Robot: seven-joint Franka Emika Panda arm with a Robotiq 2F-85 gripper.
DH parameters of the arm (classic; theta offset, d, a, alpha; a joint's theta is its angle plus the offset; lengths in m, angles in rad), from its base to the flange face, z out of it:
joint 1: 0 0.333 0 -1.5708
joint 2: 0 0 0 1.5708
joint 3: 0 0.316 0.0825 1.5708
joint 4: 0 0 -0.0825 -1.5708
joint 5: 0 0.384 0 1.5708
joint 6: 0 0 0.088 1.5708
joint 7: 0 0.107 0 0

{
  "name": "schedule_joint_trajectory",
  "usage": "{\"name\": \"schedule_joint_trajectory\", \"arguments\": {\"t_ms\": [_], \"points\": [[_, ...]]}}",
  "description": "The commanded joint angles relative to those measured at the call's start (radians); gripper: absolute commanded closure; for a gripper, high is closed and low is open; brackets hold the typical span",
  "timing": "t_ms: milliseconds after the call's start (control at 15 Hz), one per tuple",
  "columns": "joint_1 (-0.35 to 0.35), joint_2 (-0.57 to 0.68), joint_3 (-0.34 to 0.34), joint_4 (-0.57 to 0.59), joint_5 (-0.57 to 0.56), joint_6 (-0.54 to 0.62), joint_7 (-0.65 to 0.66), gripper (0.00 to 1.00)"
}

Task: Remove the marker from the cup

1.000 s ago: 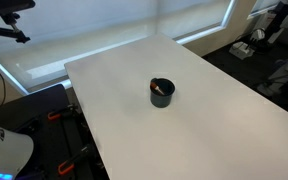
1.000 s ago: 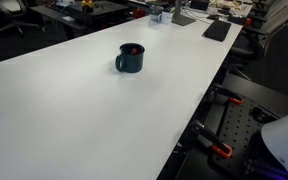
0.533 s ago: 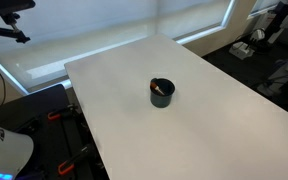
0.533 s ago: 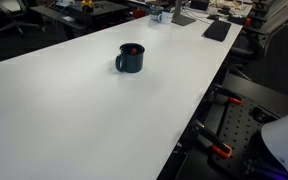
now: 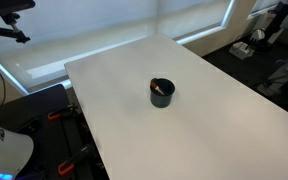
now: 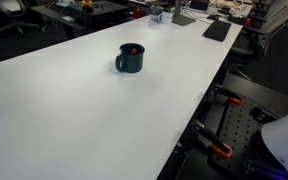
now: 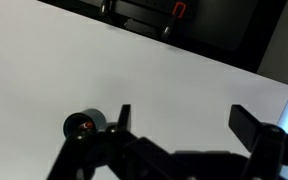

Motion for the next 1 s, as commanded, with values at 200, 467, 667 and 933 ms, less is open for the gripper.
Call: {"name": "schedule_joint_trajectory", "arguments": {"t_ms": [200,467,667,933], "points": [[0.002,0.047,-0.104,0.023,0.026,-0.083,-0.128,0.00],[-0.001,0.052,-0.143,0.005,0.012,-0.085,-0.170,0.00],[-0.007,0.075,-0.159,0.013,0.020,-0.090,-0.187,0.00],[-0.023,0.123,-0.169,0.044,0.024,-0.084,-0.172,0.00]]}}
